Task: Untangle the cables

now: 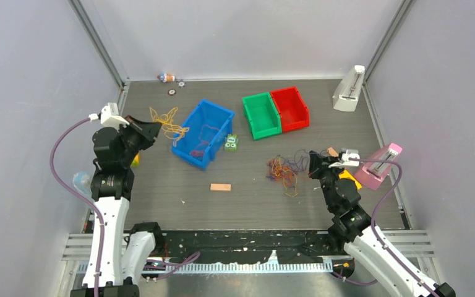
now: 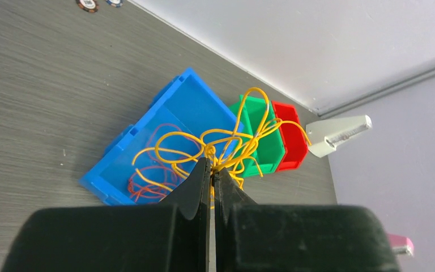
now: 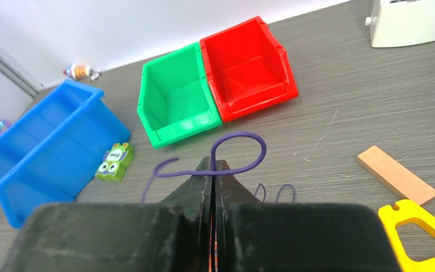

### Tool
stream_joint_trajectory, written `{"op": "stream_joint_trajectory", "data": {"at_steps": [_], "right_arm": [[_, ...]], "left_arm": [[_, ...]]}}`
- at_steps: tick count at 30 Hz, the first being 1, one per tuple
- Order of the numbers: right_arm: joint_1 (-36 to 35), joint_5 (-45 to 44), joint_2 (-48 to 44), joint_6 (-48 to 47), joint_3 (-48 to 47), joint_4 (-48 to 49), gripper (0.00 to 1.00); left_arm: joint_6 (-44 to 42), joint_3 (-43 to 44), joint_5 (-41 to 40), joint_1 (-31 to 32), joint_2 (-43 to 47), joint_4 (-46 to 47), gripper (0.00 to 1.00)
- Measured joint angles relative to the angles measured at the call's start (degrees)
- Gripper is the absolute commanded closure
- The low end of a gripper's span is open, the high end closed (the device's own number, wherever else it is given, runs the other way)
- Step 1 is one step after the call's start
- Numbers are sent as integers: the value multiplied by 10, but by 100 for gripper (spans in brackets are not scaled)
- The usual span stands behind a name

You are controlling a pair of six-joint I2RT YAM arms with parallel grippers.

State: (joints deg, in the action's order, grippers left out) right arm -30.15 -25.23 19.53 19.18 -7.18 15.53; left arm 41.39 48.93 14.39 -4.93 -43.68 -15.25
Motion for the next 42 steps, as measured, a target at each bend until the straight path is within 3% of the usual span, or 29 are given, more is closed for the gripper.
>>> {"op": "stream_joint_trajectory", "data": {"at_steps": [4, 12, 18, 24, 31, 42], "right_arm": [[0, 13, 54, -12, -76, -55, 95], [0, 49, 230, -54, -392, -116, 95], [0, 47, 340, -78, -532, -139, 95], [7, 52, 442, -85, -628, -174, 95], [28, 68, 496, -88, -748, -204, 95], [110, 136, 598, -65, -826, -204, 95]], "left_arm": [[-16, -4, 27, -1, 6, 0, 100], [-53, -48, 80, -1, 44, 2, 100], [-78, -67, 98, 9, 65, -1, 100], [-92, -67, 108, 28, 68, -7, 100], [-99, -67, 118, 52, 61, -10, 100], [-109, -64, 120, 101, 38, -19, 100]]}}
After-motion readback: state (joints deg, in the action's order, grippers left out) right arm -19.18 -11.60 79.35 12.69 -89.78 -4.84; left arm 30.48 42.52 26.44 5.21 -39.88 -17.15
